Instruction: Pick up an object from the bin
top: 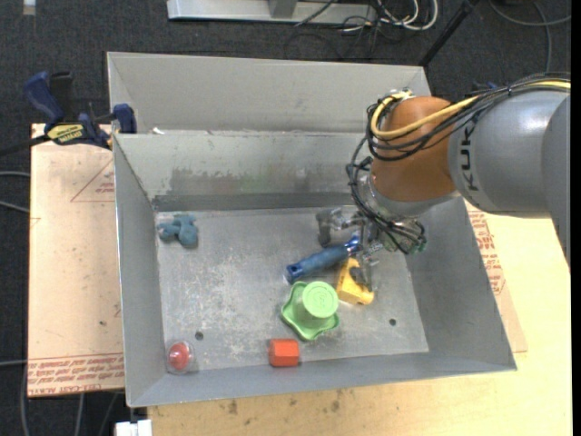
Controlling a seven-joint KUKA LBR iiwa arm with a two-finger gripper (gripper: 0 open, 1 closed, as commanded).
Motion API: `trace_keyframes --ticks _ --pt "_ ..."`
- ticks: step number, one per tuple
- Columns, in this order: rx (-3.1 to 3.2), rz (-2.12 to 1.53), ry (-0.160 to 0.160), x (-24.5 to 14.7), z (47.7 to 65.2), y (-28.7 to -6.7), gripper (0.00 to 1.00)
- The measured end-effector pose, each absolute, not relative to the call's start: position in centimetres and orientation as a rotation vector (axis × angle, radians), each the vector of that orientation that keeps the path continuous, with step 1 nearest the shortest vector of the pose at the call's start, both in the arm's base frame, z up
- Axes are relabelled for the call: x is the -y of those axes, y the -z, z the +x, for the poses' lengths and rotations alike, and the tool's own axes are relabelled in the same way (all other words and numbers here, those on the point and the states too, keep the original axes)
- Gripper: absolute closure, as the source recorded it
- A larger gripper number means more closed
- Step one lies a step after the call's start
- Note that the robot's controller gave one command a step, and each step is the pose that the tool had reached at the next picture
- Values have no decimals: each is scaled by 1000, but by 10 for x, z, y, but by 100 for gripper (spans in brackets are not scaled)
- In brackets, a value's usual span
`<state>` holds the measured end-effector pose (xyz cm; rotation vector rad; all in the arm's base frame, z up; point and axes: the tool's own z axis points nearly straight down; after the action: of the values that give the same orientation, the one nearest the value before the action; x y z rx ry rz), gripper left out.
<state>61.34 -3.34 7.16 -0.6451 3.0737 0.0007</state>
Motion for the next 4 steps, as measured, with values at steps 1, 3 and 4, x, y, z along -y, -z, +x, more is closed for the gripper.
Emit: trace_keyframes --ticks 1,3,4 --pt "-3062 -642 1 33 616 -74 100" --pt "-3060 -692 -1 48 641 -202 0" --pt "-3034 -841 -9 41 577 -104 0"
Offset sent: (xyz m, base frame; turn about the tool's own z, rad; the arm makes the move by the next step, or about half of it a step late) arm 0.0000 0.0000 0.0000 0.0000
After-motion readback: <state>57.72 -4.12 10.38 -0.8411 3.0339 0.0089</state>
